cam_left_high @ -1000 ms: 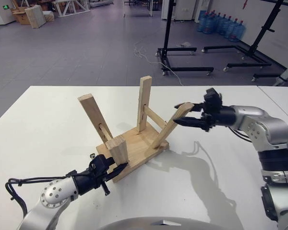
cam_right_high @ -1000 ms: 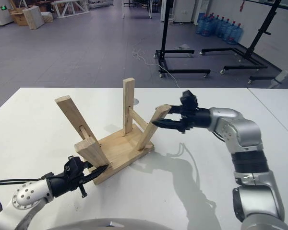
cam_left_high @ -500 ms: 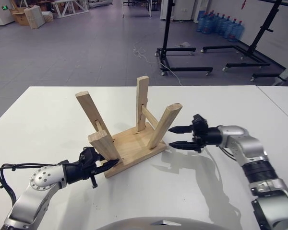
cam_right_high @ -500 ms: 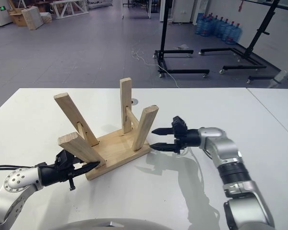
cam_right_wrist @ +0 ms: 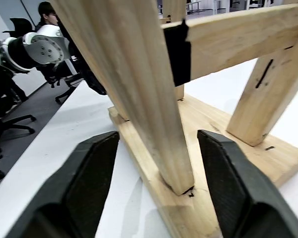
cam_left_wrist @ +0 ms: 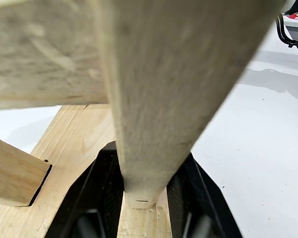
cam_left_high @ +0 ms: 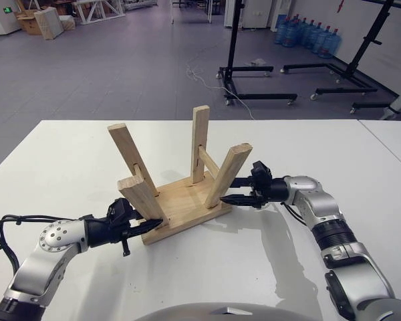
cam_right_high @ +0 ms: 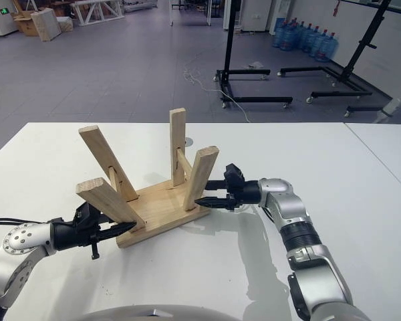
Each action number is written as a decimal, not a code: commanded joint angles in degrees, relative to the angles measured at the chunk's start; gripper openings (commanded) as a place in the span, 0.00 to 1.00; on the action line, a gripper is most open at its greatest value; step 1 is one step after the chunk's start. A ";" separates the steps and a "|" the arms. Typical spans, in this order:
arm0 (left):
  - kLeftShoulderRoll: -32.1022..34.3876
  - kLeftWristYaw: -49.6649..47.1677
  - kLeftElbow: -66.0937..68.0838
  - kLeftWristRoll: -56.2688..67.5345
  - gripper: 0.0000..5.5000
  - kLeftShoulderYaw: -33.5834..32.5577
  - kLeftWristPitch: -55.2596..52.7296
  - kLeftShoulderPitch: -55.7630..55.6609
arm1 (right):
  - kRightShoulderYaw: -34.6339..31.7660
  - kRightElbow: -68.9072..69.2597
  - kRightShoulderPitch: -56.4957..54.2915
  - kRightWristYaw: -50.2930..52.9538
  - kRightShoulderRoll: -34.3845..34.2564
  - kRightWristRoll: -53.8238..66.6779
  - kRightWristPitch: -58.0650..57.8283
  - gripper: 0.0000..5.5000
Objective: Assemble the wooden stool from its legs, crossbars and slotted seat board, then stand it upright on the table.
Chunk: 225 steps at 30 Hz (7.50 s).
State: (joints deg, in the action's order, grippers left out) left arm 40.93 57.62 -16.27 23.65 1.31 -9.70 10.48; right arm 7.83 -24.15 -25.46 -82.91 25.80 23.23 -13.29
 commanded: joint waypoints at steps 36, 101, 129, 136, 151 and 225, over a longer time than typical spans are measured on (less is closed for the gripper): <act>5.49 0.99 -8.07 46.27 0.19 -16.52 -38.15 8.42 | -3.18 33.62 1.40 11.02 19.69 32.04 -74.12 0.18; 11.50 10.34 0.94 -5.72 0.62 -15.72 8.37 15.14 | 4.17 16.54 9.41 5.99 8.52 -2.97 1.37 0.69; 7.64 10.56 -2.77 7.32 0.27 -9.02 -7.02 8.49 | 4.26 20.65 7.76 -2.74 6.13 3.57 -7.16 0.30; 9.49 14.91 -10.22 24.38 0.27 -14.17 -20.79 8.29 | -0.97 30.23 6.08 -3.48 14.32 19.96 -35.94 0.30; 9.11 -13.64 -6.63 81.05 0.24 -22.14 -34.78 -8.80 | 21.38 19.28 -20.23 -8.56 42.66 66.54 -79.21 0.27; 2.03 -14.89 16.00 39.97 0.98 -14.31 -48.07 -27.20 | 1.01 48.31 1.03 62.96 -1.96 0.94 -14.97 0.56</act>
State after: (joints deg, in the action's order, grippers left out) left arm 41.25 43.43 -1.65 68.33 -14.28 -55.93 -19.40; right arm 6.31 25.37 -24.77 -19.48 21.18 27.60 -24.05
